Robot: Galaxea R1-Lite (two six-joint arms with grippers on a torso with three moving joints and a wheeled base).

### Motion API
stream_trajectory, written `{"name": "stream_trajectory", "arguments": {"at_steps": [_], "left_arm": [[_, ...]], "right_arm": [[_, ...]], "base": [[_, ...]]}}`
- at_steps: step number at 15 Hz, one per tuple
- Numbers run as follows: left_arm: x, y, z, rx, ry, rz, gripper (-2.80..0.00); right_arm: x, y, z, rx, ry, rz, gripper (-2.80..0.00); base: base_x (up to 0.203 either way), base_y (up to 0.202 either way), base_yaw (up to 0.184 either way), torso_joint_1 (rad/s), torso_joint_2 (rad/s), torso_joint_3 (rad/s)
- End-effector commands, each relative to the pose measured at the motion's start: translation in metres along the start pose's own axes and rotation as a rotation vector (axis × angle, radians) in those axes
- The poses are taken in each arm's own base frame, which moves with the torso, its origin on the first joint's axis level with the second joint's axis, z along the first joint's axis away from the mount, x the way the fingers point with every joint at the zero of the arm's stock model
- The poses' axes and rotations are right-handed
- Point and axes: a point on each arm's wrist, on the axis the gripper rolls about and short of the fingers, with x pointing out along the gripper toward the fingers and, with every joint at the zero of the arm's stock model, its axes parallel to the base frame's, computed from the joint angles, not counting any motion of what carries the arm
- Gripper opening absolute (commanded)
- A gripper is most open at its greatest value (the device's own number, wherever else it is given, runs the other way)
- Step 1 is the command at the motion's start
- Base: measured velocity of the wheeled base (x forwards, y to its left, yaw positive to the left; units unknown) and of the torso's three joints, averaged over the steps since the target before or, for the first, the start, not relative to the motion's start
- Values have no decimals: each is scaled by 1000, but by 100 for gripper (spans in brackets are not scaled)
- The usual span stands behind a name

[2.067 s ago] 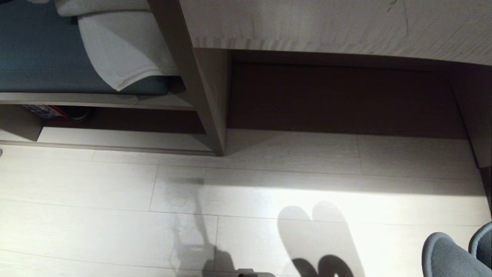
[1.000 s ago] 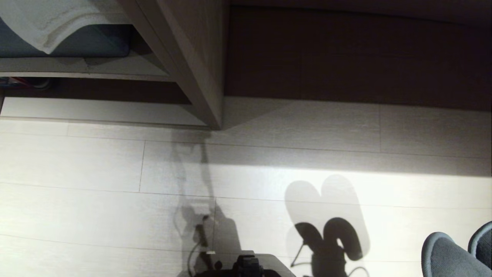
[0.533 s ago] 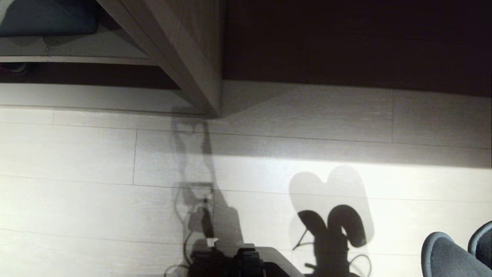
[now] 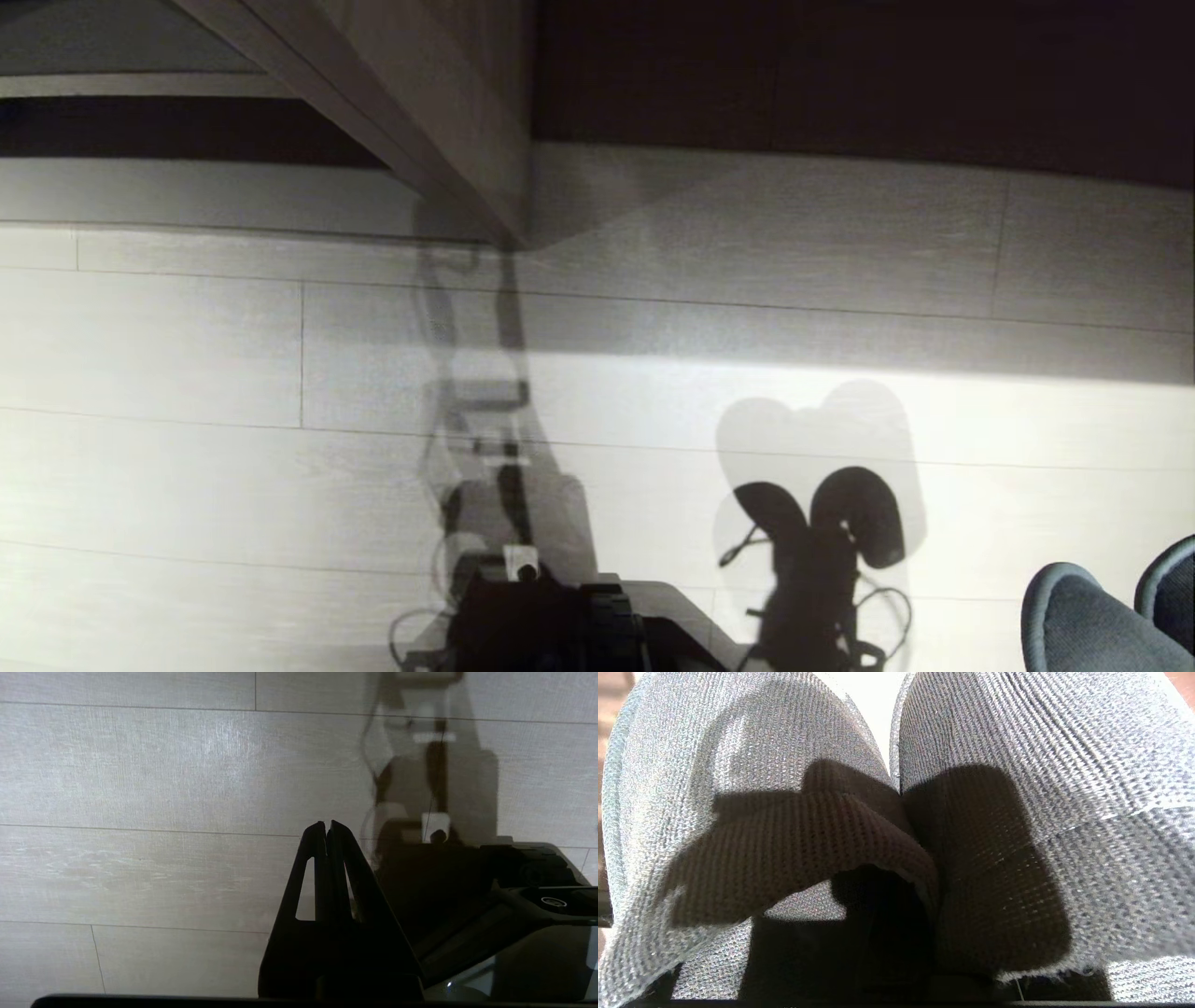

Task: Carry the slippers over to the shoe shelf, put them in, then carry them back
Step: Place the slippers on the floor

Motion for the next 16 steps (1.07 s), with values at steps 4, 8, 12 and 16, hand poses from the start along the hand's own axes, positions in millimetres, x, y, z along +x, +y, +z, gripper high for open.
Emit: {"name": "stream_trajectory", "arguments": {"at_steps": [4,8,12,16], "left_arm": [[0,0,0,0,2,0,-280],[0,0,0,0,1,0,-280],[0,0,0,-2,-2,0,-280],[0,0,0,-2,-4,-2,-280]], "right_arm": [[0,0,0,-1,1,1,-280],[0,0,0,-1,1,1,-280],[0,0,0,-1,1,1,-280],[0,0,0,-1,1,1,-280]], "base": [[0,0,0,2,2,-195],[0,0,0,4,2,-183],[0,0,0,0,0,-28],[0,0,0,0,0,0]]}}
